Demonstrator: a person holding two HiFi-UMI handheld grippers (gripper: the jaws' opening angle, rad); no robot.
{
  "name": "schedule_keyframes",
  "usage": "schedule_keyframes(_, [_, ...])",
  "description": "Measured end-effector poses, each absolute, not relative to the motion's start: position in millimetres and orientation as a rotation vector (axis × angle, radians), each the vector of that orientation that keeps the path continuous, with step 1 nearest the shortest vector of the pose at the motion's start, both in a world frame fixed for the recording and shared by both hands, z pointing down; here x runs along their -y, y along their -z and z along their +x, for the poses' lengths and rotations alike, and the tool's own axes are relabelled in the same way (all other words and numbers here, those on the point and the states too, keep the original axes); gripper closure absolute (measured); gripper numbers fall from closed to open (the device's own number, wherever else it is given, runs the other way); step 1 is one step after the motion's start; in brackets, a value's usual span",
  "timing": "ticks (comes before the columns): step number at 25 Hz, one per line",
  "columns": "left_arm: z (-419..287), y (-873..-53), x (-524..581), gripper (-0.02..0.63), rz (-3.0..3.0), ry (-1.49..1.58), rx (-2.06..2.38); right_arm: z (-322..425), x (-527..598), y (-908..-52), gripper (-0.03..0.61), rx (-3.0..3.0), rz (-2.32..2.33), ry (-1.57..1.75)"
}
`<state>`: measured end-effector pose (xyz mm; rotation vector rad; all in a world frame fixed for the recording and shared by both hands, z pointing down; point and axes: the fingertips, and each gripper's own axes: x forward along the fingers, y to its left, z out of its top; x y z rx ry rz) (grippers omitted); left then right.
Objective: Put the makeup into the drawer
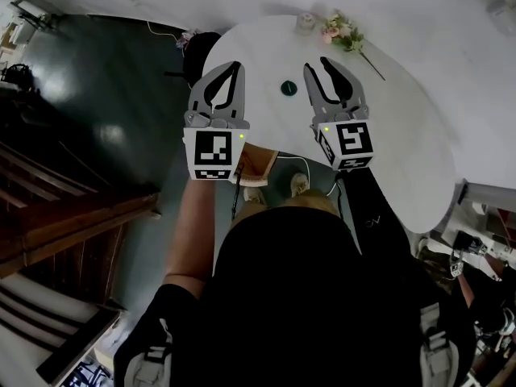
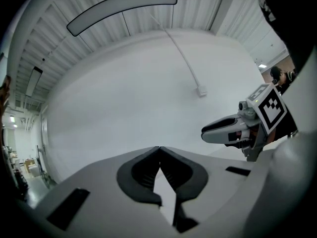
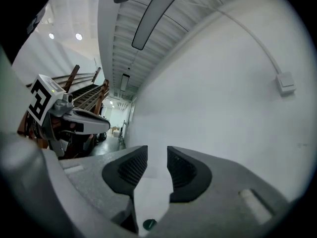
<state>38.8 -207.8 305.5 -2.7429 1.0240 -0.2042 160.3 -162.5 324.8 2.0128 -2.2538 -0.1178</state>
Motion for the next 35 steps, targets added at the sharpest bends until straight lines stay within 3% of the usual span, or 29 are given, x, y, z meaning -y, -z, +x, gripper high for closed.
schedule_keyframes(5, [39, -307, 213, 0.604, -2.763, 0.187, -1.039, 160, 181, -362, 0.469, 2.228, 1.943, -0.010])
schedule_keyframes(22, [23, -344, 220, 0.604, -2.813, 0.267, -1.110, 179, 223, -636, 0.469, 1.823, 1.479, -0.671])
schedule_keyframes(26, [13, -348, 222, 0.604, -2.805, 0.294, -1.152, 187, 228, -658, 0.470, 1.780, 1.459, -0.700])
schedule_keyframes(29, [8, -351, 220, 0.604, -2.805, 0.301, -1.160, 178, 229, -659, 0.557, 1.783, 1.356, -0.615])
schedule_keyframes(35, [16, -341, 223, 0.604, -2.756, 0.246, -1.091, 181, 233, -638, 0.574, 1.834, 1.408, -0.555])
